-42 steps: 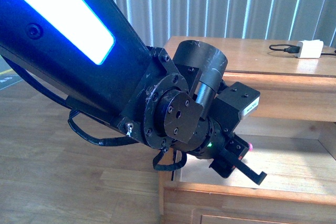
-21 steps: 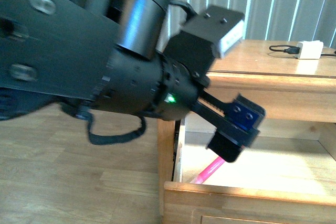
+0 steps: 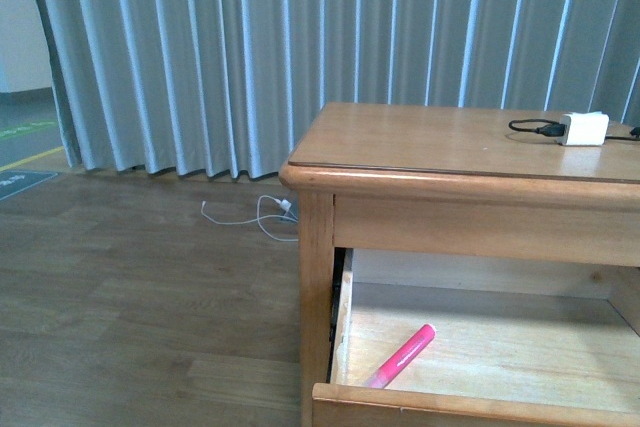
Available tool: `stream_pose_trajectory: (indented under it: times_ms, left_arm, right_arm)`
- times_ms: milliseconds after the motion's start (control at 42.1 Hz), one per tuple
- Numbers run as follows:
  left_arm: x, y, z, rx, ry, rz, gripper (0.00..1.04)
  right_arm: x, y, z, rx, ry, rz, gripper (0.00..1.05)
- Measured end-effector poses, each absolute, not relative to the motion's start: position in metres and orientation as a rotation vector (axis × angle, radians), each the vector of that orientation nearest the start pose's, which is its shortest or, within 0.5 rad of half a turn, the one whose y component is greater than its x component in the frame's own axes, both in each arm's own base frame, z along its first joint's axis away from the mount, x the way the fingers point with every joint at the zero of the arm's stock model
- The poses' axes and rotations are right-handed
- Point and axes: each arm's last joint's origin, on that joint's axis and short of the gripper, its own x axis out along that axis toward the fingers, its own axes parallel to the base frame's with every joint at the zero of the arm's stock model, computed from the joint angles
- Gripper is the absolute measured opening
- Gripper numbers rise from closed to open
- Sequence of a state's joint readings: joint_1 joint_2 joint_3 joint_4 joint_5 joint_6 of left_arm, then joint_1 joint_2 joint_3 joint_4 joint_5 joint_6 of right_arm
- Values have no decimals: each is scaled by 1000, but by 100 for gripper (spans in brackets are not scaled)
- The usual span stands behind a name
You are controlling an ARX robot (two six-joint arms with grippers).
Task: Place pink marker in drawer with both arms
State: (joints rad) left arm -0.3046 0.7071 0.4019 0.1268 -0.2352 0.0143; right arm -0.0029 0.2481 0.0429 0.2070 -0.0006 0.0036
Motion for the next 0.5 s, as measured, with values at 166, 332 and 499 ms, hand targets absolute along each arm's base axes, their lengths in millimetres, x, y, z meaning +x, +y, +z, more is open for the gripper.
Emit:
stream_pose_trajectory:
  times_ms: [166, 332, 499]
  left_arm:
    - [124, -19, 215, -148, 127, 48, 99]
    - [119, -15, 208, -235, 109, 85, 99]
    - [117, -13, 203, -139, 18, -3, 81]
  right_arm:
    - [113, 0, 177, 4, -2, -3, 96]
    - [113, 0, 177, 4, -1, -2, 96]
    - [113, 0, 177, 4, -2, -2, 96]
